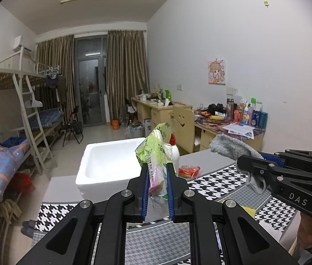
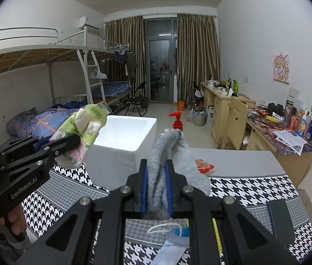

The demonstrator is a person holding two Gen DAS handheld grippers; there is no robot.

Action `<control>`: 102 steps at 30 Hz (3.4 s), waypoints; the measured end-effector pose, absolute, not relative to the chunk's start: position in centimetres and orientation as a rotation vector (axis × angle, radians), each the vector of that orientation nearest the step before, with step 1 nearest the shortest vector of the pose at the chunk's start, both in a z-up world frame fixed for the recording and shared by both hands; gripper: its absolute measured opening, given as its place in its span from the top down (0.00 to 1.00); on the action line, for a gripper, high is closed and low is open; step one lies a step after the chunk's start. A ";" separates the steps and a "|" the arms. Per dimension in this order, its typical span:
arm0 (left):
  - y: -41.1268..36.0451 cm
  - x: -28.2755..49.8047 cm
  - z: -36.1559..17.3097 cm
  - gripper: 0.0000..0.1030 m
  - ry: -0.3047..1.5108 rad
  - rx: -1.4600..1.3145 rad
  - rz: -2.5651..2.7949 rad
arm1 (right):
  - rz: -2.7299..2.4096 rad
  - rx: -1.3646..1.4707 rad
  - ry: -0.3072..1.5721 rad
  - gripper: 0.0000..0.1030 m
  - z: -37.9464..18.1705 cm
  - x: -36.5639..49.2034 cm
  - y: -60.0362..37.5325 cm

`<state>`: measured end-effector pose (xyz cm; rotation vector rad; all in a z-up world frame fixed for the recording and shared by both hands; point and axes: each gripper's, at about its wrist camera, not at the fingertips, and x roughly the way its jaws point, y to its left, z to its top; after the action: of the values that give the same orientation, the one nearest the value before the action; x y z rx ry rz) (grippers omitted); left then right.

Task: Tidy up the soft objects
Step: 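Carry the tissue pack and grey sock with both tools toward the white foam box, then open the left tool to drop the tissue pack into the foam box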

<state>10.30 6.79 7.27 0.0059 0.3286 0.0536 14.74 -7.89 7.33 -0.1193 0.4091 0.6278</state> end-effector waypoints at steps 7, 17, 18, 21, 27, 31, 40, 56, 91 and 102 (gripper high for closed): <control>7.2 10.8 7.8 0.85 0.328 0.003 0.062 | 0.630 -0.138 0.394 0.82 7.9 15.0 -7.2; 8.1 11.3 8.8 0.85 0.320 0.010 0.091 | 0.642 -0.147 0.374 0.82 9.0 15.3 -6.4; 8.2 11.4 8.9 0.85 0.320 0.009 0.095 | 0.644 -0.148 0.374 0.82 9.1 15.4 -6.3; 8.6 11.5 9.2 0.85 0.319 0.013 0.110 | 0.653 -0.148 0.373 0.82 9.4 15.8 -6.2; 9.3 11.9 9.7 0.85 0.324 0.009 0.137 | 0.663 -0.151 0.369 0.82 9.6 16.1 -5.7; 9.2 12.4 9.9 0.85 0.322 0.013 0.152 | 0.675 -0.157 0.364 0.82 9.9 16.2 -5.2; 10.3 13.8 10.2 0.85 0.323 -0.005 0.153 | 0.693 -0.158 0.367 0.82 10.1 17.0 -4.0; 11.7 17.0 9.9 0.85 0.346 -0.020 0.160 | 0.685 -0.165 0.402 0.82 10.4 18.9 -1.6; 15.4 23.6 6.5 0.85 0.488 -0.073 0.184 | 0.679 -0.202 0.484 0.82 9.3 23.2 2.4; 16.6 23.4 6.2 0.32 0.488 -0.101 0.216 | 0.680 -0.206 0.497 0.82 9.1 23.6 3.1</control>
<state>23.40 16.63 6.18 -0.1008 0.4879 0.2161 23.62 3.06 9.07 -0.2059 0.4969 0.6796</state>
